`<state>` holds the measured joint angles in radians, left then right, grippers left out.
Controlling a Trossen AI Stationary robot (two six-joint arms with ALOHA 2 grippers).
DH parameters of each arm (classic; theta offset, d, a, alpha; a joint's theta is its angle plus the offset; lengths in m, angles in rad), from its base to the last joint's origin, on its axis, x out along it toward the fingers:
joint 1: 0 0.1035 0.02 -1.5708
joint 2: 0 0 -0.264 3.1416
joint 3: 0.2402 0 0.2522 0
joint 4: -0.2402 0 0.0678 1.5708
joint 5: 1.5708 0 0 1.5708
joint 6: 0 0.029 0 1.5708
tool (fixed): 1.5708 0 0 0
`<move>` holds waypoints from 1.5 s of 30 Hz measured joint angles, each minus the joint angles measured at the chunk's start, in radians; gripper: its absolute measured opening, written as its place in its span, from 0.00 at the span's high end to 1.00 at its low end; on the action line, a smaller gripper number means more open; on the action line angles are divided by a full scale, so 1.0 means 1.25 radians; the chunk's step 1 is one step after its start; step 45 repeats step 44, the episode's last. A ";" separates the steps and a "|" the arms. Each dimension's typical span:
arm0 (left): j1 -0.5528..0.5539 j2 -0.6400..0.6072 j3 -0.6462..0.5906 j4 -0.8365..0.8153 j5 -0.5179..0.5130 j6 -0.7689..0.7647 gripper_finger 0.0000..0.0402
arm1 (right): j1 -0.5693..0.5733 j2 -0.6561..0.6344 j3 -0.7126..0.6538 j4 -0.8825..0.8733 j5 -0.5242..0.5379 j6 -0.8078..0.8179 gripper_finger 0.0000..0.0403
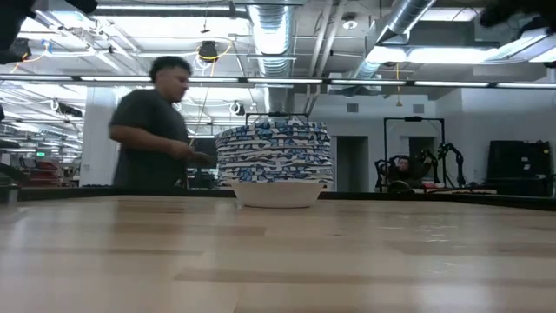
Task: Nest bowls inside each other
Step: Return to Home Position
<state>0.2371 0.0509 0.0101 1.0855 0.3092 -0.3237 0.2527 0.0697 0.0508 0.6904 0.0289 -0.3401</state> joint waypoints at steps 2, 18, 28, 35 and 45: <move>0.000 0.000 0.000 -0.011 -0.002 0.009 0.55 | -0.001 -0.042 -0.034 -0.008 0.009 0.012 0.66; 0.000 0.000 -0.002 -0.675 -0.006 0.061 0.55 | -0.042 -0.044 -0.030 -0.465 0.089 0.008 0.66; 0.000 0.042 0.009 -0.838 -0.088 0.055 0.55 | -0.042 -0.023 -0.028 -0.544 0.070 0.006 0.66; 0.000 0.043 0.010 -0.853 -0.127 0.055 0.55 | -0.042 -0.024 -0.028 -0.545 0.070 0.006 0.66; 0.000 0.043 0.011 -0.855 -0.129 0.055 0.55 | -0.042 -0.024 -0.028 -0.546 0.070 0.007 0.66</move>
